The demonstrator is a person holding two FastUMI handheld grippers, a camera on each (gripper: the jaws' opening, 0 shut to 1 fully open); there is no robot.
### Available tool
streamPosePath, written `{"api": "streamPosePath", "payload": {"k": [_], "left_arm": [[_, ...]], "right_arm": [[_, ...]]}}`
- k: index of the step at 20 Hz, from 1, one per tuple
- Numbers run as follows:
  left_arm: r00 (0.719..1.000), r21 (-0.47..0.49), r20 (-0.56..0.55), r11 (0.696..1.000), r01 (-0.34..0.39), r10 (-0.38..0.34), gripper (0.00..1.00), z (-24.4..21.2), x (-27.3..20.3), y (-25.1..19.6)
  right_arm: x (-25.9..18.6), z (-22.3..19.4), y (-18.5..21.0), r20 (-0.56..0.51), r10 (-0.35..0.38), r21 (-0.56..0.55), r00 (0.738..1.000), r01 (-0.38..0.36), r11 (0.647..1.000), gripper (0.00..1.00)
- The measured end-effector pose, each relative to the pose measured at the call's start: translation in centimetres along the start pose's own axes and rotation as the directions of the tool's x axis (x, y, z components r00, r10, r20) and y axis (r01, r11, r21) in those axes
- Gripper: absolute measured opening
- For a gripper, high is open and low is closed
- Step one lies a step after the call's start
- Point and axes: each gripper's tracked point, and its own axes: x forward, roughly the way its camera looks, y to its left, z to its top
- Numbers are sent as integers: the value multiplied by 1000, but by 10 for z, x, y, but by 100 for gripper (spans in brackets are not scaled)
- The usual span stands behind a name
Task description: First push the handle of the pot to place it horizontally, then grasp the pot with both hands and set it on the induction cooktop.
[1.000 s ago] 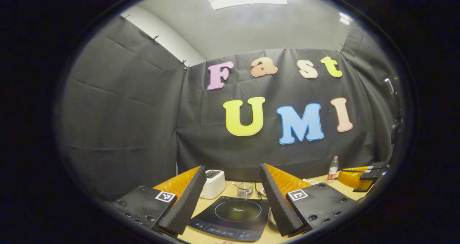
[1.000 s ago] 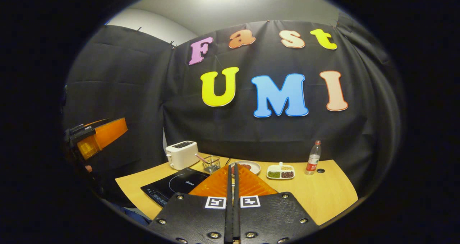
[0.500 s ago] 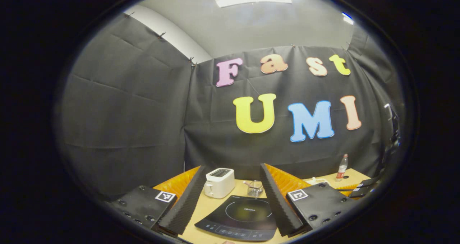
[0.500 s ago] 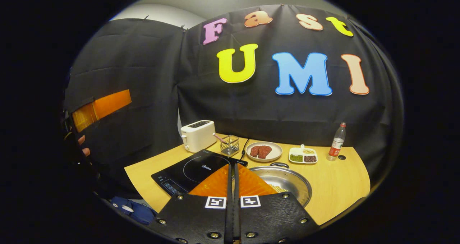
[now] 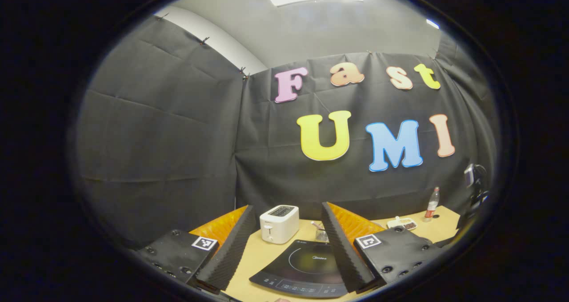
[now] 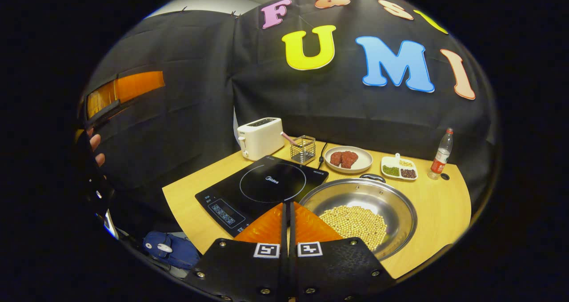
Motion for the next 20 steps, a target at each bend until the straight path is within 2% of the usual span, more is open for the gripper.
{"api": "streamPosePath", "payload": {"k": [3, 5, 7, 11, 12, 15, 16, 20], "left_arm": [[1000, -3, -8, 1000, -9, 8, 100, -6, 4, 4], [1000, -2, -11, 1000, -14, 14, 97, -9, 7, 6], [1000, -1, -14, 1000, -18, 18, 100, -11, 9, 9], [999, -5, -24, 1000, -21, 21, 100, -16, 13, 13], [999, -4, -26, 1000, -21, 21, 97, -18, 14, 13], [1000, -5, -29, 1000, -12, 12, 94, -20, 20, 12], [1000, -7, -30, 1000, -9, 9, 100, -20, 23, 10], [999, -16, -38, 1000, 12, -13, 100, -27, 35, 3]], "right_arm": [[8, -17, 5, -52, 18, 2, 998, -18, 1000, 1], [12, -27, 8, -83, 32, 9, 996, -31, 999, 1], [18, -39, 12, -117, 43, 18, 992, -42, 999, 1], [27, -64, 16, -196, 65, 47, 978, -56, 997, 1], [29, -71, 16, -218, 71, 61, 973, -59, 996, 1], [33, -86, 11, -265, 67, 80, 962, -47, 996, 1], [34, -90, 9, -278, 64, 83, 959, -43, 996, 1], [40, -101, 4, -316, 57, 101, 947, -26, 995, 1]]}}
